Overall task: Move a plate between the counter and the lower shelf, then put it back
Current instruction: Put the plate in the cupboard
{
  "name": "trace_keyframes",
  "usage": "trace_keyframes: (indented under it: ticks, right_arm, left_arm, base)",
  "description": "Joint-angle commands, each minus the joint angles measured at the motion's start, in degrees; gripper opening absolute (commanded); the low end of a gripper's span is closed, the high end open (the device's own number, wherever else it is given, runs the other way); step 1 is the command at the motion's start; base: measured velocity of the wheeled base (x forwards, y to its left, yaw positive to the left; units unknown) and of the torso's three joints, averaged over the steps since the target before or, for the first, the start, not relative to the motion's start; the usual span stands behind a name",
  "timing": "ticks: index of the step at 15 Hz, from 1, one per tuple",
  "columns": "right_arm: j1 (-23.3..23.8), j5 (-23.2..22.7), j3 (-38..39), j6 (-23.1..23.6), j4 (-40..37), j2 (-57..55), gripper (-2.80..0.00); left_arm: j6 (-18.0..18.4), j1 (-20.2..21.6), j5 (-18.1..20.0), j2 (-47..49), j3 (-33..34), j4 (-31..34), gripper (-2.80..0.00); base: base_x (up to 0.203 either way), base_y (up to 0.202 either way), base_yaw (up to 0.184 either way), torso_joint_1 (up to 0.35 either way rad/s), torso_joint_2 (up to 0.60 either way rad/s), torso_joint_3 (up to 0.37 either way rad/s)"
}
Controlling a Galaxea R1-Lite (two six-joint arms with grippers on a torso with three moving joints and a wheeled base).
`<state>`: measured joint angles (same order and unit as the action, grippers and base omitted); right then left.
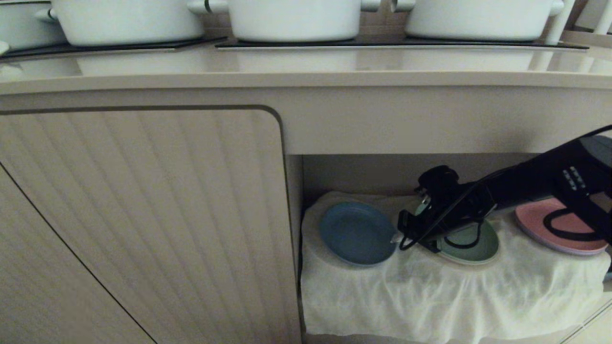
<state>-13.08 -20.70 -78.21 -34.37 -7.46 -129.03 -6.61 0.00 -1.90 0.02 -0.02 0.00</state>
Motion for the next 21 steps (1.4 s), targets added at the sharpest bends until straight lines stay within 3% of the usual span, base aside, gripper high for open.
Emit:
trace_keyframes:
  ticks: [1,21]
  right_arm:
    - [-0.02,-0.13,-0.01,-0.18,0.17,0.09,-2.8]
    - [-0.28,0.22,-3.53,0.25,-3.3,-0.99,-2.8]
  left_arm:
    - [-0.07,0.0,-0.03,-0.02,-0.06,0.0,-2.8]
    - [-0.07,0.0,-0.03,-0.02,-0.03,0.0,-2.8]
  base:
    - [0.0,0.0,0.0,0.0,0.0,0.0]
    - [0.0,0.0,0.0,0.0,0.0,0.0]
